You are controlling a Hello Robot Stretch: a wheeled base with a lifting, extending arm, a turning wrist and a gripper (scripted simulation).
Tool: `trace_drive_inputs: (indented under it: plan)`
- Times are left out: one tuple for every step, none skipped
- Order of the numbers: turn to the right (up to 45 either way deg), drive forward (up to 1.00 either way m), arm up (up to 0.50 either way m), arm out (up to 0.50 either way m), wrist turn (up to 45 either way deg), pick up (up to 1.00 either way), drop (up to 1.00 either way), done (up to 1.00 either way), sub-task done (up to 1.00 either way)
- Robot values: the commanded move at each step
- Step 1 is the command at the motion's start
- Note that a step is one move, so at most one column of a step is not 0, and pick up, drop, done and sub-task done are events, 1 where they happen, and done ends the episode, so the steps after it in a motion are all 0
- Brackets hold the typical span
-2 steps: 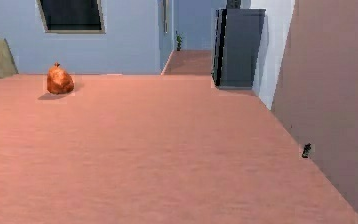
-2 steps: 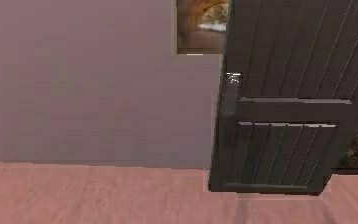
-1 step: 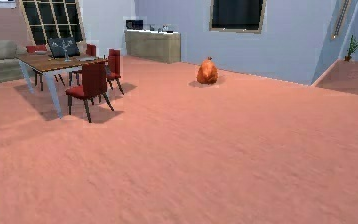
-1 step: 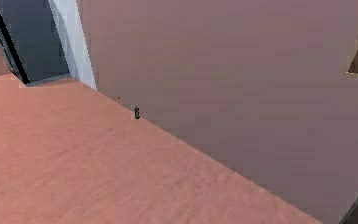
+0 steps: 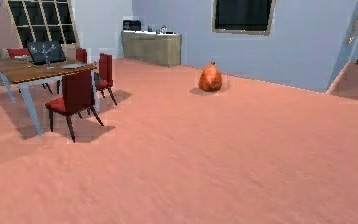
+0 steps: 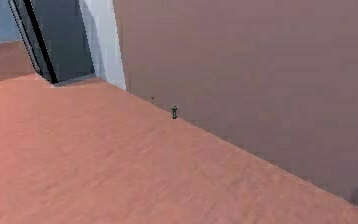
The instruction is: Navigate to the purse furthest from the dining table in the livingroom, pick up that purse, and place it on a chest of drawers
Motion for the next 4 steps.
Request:
trace_drive_inputs:
  plan:
    - [-45.0,0.0,0.0,0.0,0.0,0.0,0.0,0.0,0.0]
    - [0.0,1.0,0.0,0.0,0.0,0.0,0.0,0.0,0.0]
    - [-3.0,0.0,0.0,0.0,0.0,0.0,0.0,0.0,0.0]
    - [0.0,1.0,0.0,0.0,0.0,0.0,0.0,0.0,0.0]
